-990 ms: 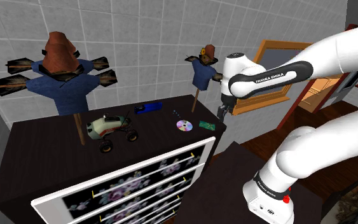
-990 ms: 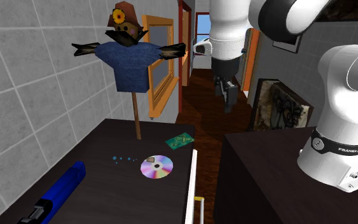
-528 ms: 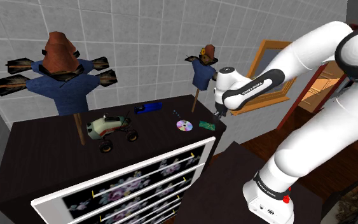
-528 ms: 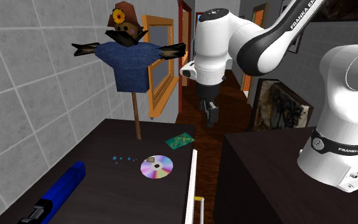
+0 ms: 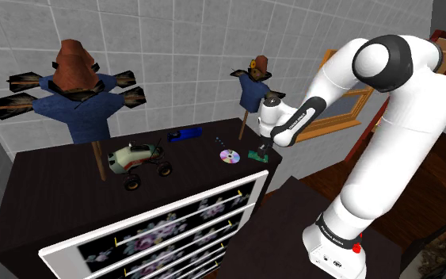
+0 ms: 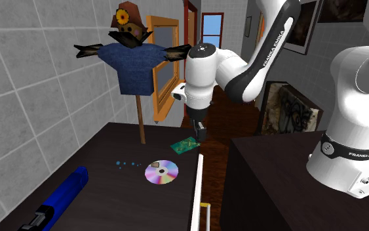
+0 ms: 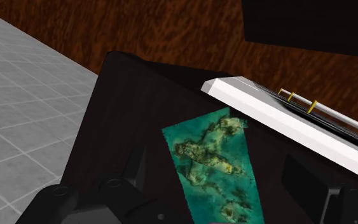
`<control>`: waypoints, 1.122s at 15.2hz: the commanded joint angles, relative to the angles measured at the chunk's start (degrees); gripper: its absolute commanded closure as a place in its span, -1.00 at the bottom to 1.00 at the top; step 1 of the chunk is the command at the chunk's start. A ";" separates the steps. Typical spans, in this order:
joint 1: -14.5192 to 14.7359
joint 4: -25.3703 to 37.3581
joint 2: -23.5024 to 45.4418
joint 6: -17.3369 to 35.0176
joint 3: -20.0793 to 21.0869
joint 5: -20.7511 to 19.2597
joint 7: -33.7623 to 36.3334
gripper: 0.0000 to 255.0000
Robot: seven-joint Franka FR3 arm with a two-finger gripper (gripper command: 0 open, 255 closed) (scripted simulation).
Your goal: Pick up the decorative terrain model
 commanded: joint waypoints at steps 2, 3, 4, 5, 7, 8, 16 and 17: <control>0.06 1.51 4.16 3.04 -0.92 -2.82 2.39 -1.00; 0.17 1.73 5.09 3.70 -1.14 -3.42 3.12 -1.00; 0.30 1.97 6.02 4.37 -1.37 -4.03 3.85 -1.00; 0.44 2.23 6.97 5.02 -1.61 -4.63 4.59 -1.00; 0.77 2.79 8.87 6.33 -2.13 -5.82 6.09 -1.00; 0.89 2.96 9.43 6.70 -2.29 -6.15 6.52 -1.00; 0.87 2.95 9.36 6.64 -2.25 -6.06 6.43 1.00; 0.82 2.99 9.35 6.62 -2.23 -5.99 6.33 1.00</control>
